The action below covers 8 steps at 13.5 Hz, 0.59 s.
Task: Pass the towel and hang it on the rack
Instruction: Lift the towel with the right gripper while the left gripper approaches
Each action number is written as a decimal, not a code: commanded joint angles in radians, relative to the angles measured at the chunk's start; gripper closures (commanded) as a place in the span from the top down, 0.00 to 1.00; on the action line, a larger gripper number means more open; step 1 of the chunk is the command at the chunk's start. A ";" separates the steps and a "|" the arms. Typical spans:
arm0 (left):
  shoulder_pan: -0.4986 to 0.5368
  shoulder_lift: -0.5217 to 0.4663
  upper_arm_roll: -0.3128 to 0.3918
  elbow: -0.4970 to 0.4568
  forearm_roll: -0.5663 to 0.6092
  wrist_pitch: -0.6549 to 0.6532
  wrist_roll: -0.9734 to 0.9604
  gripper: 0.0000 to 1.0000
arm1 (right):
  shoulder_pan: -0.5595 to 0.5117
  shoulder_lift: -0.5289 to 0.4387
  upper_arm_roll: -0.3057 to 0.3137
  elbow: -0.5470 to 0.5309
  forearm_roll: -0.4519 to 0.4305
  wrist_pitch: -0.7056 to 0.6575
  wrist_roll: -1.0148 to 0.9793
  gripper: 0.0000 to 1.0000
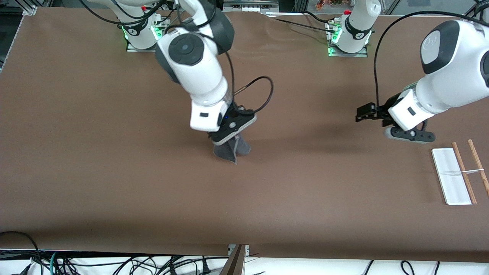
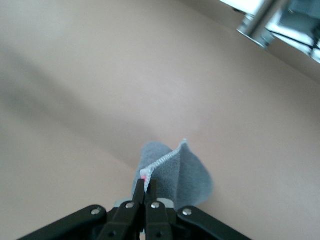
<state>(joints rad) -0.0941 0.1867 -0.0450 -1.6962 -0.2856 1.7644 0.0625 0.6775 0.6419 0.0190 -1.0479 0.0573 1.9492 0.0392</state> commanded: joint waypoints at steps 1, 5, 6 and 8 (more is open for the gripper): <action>-0.013 0.101 0.004 0.027 -0.194 -0.014 0.184 1.00 | 0.034 -0.002 -0.001 0.011 0.002 0.031 -0.012 0.00; -0.016 0.207 0.002 0.009 -0.476 -0.002 0.578 1.00 | 0.053 -0.004 -0.002 0.012 0.006 0.034 -0.010 0.00; -0.016 0.220 0.000 -0.008 -0.527 0.000 0.662 1.00 | 0.060 -0.022 -0.002 0.012 0.006 0.033 -0.010 0.00; -0.018 0.224 0.000 -0.052 -0.630 0.003 0.829 1.00 | 0.066 -0.031 -0.001 0.012 0.006 0.033 -0.010 0.00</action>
<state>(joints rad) -0.1095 0.4202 -0.0484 -1.7095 -0.8279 1.7685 0.7428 0.7342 0.6321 0.0191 -1.0393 0.0572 1.9905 0.0384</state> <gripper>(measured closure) 0.000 0.982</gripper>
